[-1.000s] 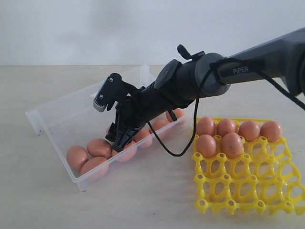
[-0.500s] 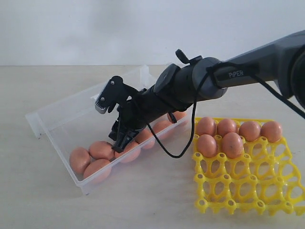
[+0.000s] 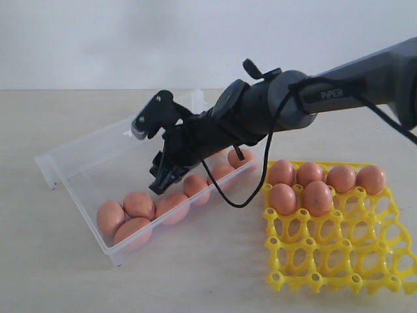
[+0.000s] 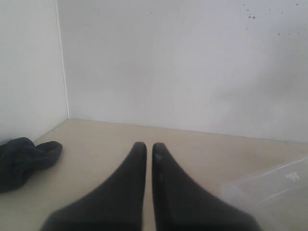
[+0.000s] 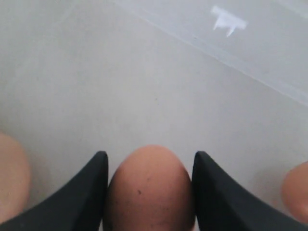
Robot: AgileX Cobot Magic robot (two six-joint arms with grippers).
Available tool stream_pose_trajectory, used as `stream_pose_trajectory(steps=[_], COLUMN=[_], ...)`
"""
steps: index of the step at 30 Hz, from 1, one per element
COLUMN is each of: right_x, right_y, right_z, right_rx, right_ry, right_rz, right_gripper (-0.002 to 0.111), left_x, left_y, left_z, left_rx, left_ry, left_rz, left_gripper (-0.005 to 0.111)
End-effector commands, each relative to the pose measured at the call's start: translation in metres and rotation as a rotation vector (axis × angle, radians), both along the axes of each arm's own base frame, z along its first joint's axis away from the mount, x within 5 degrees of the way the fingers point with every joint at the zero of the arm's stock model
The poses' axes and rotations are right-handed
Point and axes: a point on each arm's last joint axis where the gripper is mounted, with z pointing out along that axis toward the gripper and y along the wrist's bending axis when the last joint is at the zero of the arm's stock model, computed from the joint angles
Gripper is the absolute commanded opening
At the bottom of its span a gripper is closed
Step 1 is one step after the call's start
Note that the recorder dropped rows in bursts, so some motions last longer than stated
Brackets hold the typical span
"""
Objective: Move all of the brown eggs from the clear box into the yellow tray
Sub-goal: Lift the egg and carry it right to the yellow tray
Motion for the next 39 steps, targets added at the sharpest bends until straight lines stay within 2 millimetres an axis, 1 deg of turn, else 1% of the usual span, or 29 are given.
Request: stream_pose_trajectory(steps=[1, 5, 8, 10, 12, 13, 17, 19, 20, 22, 23, 24, 26, 29, 30, 31, 32, 33, 35, 36, 37, 39], right_x=[-0.002, -0.007, -0.015, -0.022, -0.034, -0.040, -0.073, -0.092, -0.100, -0.118, -0.123, -0.125, -0.124, -0.119, -0.115, -0.113, -0.109, -0.104, -0.096, -0.092, -0.090, -0.091], right_y=[-0.003, -0.006, -0.018, -0.033, -0.053, -0.064, -0.115, -0.146, -0.158, -0.185, -0.194, -0.198, -0.209, -0.221, -0.227, -0.229, -0.234, -0.237, -0.246, -0.252, -0.251, -0.251], right_z=[0.044, 0.070, 0.090, 0.102, 0.115, 0.118, 0.138, 0.140, 0.140, 0.141, 0.137, 0.132, 0.133, 0.138, 0.139, 0.139, 0.140, 0.140, 0.139, 0.140, 0.139, 0.137], right_rx=[0.093, 0.164, 0.256, 0.298, 0.316, 0.308, 0.261, 0.192, 0.161, 0.093, 0.073, 0.064, 0.043, 0.146, 0.227, 0.303, 0.379, 0.494, 0.613, 0.649, 0.702, 0.744], right_ry=[-0.041, -0.064, -0.080, -0.114, -0.173, -0.206, -0.407, -0.560, -0.635, -0.855, -0.916, -0.941, -1.019, -1.087, -1.076, -1.059, -1.031, -0.965, -0.852, -0.796, -0.728, -0.637], right_rz=[-0.068, -0.117, -0.252, -0.387, -0.531, -0.596, -0.869, -1.061, -1.136, -1.283, -1.295, -1.257, -1.186, -1.153, -1.130, -1.106, -1.102, -1.071, -1.032, -0.982, -0.938, -0.799], right_gripper=[0.000, 0.000, 0.000, 0.000, 0.000, 0.000, 0.000, 0.000, 0.000, 0.000, 0.000, 0.000, 0.000, 0.000, 0.000, 0.000, 0.000, 0.000, 0.000, 0.000, 0.000, 0.000], left_x=[-0.001, -0.001, -0.001, -0.001, -0.001, -0.001, -0.001, -0.001, -0.001, -0.001, -0.001, -0.001, -0.001, -0.001, -0.001, -0.001, -0.001, -0.001, -0.001, -0.001, -0.001, -0.001], left_y=[0.000, 0.000, 0.000, 0.000, 0.000, 0.000, 0.000, 0.000, 0.000, 0.000, 0.000, 0.000, 0.000, 0.000, 0.000, 0.000, 0.000, 0.000, 0.000, 0.000, 0.000, 0.000], left_z=[0.002, 0.002, 0.002, 0.002, 0.002, 0.002, 0.002, 0.002, 0.002, 0.002, 0.002, 0.002, 0.002, 0.002, 0.002, 0.002, 0.002, 0.002, 0.002, 0.002, 0.002, 0.002], left_rx=[0.006, 0.006, 0.006, 0.006, 0.006, 0.006, 0.006, 0.006, 0.006, 0.006, 0.006, 0.006, 0.006, 0.006, 0.006, 0.006, 0.006, 0.006, 0.006, 0.006, 0.006, 0.006], left_ry=[-0.014, -0.014, -0.014, -0.014, -0.014, -0.014, -0.014, -0.014, -0.014, -0.014, -0.014, -0.014, -0.014, -0.014, -0.014, -0.014, -0.014, -0.014, -0.016, -0.016, -0.016, -0.016], left_rz=[0.000, 0.000, 0.000, 0.000, 0.000, 0.000, 0.000, 0.000, 0.000, 0.000, 0.000, 0.000, 0.000, 0.000, 0.000, 0.000, 0.000, 0.000, 0.001, 0.001, 0.001, 0.001], left_gripper=[0.004, 0.004, 0.004, 0.004, 0.004, 0.004, 0.004, 0.004, 0.004, 0.004, 0.004, 0.004, 0.004, 0.004, 0.004, 0.004, 0.004, 0.004, 0.004, 0.004, 0.004, 0.004])
